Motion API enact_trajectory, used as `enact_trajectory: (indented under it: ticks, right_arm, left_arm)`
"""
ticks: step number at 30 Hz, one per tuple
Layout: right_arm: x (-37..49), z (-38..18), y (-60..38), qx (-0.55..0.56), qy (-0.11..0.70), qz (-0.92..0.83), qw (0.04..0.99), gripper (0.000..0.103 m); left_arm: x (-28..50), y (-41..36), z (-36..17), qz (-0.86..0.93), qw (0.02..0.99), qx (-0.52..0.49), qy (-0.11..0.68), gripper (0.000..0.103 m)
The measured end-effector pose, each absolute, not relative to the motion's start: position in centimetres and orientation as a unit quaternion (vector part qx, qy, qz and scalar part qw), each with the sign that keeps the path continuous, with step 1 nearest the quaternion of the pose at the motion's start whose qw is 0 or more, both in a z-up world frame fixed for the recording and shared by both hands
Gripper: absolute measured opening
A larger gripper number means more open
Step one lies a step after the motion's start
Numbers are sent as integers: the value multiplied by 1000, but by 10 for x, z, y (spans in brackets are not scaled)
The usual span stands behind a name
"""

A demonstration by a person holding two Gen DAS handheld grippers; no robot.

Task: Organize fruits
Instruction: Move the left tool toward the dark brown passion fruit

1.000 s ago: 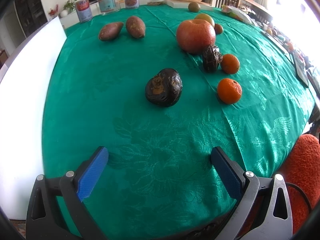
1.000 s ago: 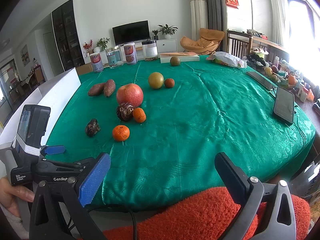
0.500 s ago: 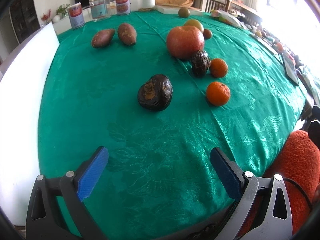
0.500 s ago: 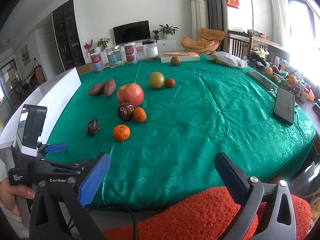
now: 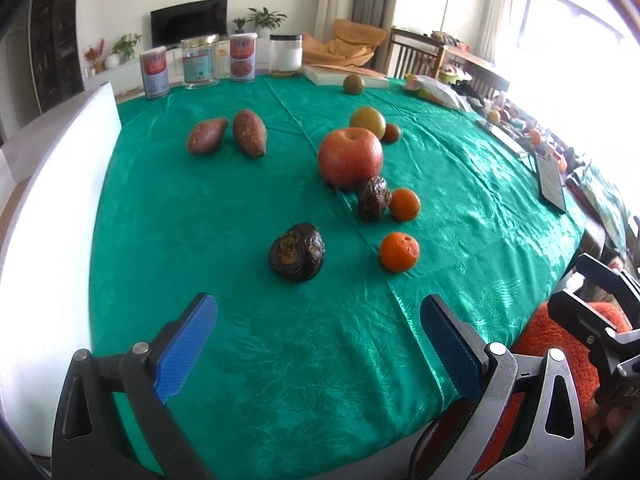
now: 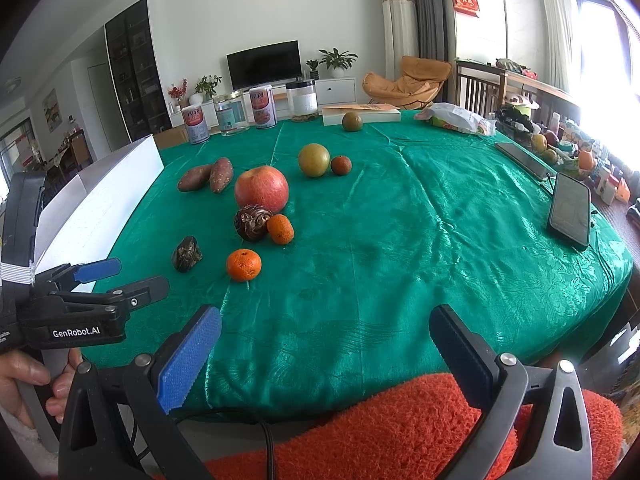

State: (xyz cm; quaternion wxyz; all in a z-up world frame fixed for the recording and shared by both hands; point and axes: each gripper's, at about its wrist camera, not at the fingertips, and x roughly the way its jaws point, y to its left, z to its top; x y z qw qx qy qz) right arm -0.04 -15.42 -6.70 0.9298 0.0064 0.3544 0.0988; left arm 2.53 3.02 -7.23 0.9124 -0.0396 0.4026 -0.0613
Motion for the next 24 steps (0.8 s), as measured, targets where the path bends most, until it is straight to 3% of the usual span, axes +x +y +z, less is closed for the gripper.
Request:
enact_trajectory:
  ticks: [24]
  right_arm:
    - [-1, -69, -150, 5, 354, 102, 930, 103]
  left_arm:
    - [21, 44, -59, -82, 916, -68, 386, 102]
